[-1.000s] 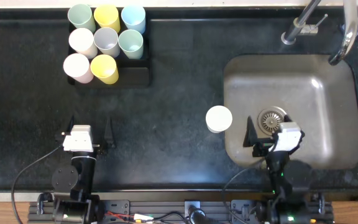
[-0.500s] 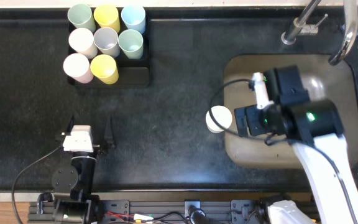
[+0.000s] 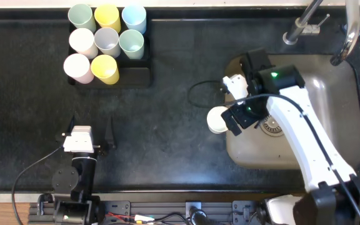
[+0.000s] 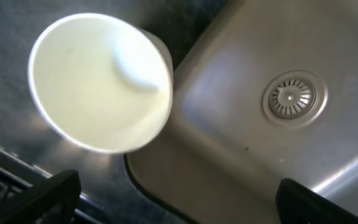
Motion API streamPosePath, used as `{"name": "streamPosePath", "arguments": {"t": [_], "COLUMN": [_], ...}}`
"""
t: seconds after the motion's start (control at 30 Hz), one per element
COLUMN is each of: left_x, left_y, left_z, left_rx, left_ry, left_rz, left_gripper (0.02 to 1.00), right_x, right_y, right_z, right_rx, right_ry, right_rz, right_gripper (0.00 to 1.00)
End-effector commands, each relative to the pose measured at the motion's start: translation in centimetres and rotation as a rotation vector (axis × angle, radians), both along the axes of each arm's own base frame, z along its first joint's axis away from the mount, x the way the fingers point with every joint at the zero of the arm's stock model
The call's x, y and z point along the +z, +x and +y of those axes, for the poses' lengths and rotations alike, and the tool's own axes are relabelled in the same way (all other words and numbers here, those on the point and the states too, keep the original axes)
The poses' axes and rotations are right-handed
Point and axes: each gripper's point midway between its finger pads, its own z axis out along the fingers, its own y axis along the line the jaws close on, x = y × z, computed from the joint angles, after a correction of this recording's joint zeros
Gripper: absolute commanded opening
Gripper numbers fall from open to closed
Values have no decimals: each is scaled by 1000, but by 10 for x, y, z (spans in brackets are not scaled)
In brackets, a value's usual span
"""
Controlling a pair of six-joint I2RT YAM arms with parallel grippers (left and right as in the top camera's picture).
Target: Store Cups
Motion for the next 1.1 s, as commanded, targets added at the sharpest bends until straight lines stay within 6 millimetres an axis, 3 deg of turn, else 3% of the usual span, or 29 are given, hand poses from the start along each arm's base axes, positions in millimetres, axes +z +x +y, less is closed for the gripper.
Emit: {"name": "streamPosePath", "arguments": {"t": [0.03, 0.33, 0.63, 0.97, 1.0, 1.03, 1.07, 1.1], "left_x": [1, 1, 1, 1, 1, 1, 1, 1], "left_y": [0, 0, 0, 0, 0, 0, 0, 0], "left_z": [-1, -1, -1, -1, -1, -1, -1, -1], "left_rx": [-9, -9, -9, -9, -9, -9, -9, -9], "left_ry": [18, 18, 18, 18, 18, 18, 18, 18], "left_rz": [-4, -4, -4, -4, -4, -4, -4, -4], "left_gripper": [998, 998, 998, 998, 998, 998, 998, 998], "right_x": [-10, -28, -45, -43, -42, -42, -41, -40], "right_y": [13, 31, 35, 38, 39, 39, 40, 40], "right_z": [-2, 3, 5, 6, 7, 7, 7, 8], "right_rx": [-12, -55, -53, -54, -53, -53, -54, -66], "right_ry": [-3, 14, 4, 12, 13, 13, 14, 15], "right_rz": [-6, -9, 28, 19, 17, 15, 13, 12], "right_gripper": [998, 998, 998, 967, 934, 735, 292, 42]}}
